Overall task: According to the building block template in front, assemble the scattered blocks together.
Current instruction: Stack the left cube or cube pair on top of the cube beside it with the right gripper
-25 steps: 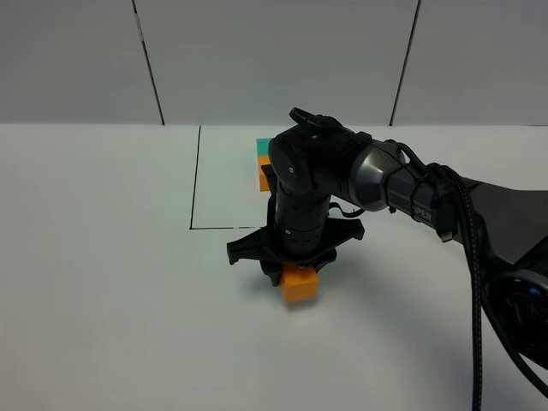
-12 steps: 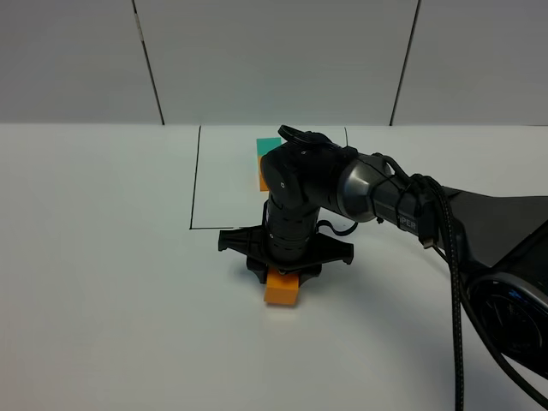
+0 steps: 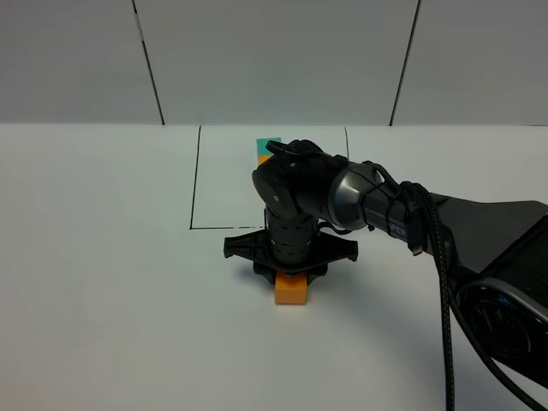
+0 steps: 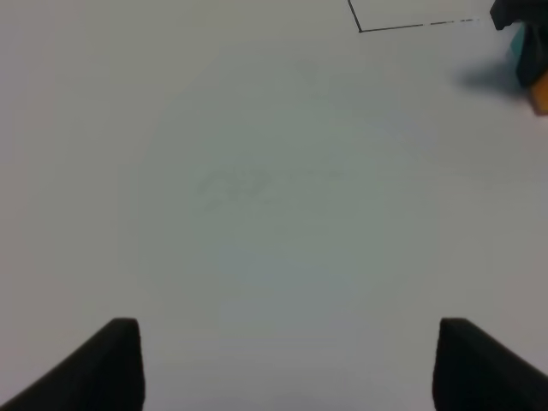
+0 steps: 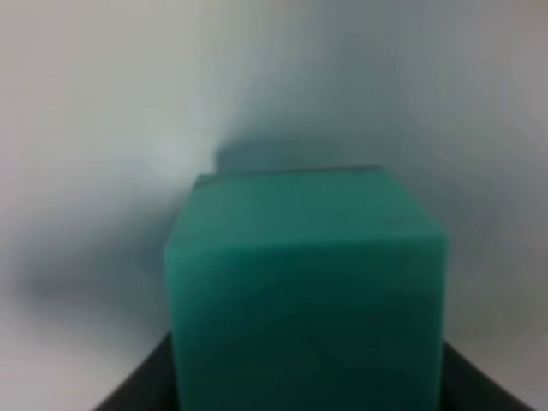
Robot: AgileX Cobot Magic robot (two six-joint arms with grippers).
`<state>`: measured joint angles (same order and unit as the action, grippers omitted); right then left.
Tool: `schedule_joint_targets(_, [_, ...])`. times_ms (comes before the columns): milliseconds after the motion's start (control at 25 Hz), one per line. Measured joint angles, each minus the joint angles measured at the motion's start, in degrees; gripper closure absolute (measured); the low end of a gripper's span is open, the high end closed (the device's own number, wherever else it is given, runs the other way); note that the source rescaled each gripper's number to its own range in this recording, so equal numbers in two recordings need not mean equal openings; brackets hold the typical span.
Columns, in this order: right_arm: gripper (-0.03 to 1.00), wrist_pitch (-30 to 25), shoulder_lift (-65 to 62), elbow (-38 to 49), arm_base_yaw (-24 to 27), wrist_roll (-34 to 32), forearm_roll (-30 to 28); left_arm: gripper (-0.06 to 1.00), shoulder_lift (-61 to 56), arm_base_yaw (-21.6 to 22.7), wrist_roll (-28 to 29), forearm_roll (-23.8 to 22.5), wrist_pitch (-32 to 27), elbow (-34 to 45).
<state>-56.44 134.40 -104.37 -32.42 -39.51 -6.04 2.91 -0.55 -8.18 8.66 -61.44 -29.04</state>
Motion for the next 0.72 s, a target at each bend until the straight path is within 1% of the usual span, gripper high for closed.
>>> schedule_joint_targets(720, [0.95, -1.3, 1.1, -0.4, 0.0, 3.6, 2.1, 0.44, 0.0, 0.0, 0.0, 0.0, 0.0, 0.0])
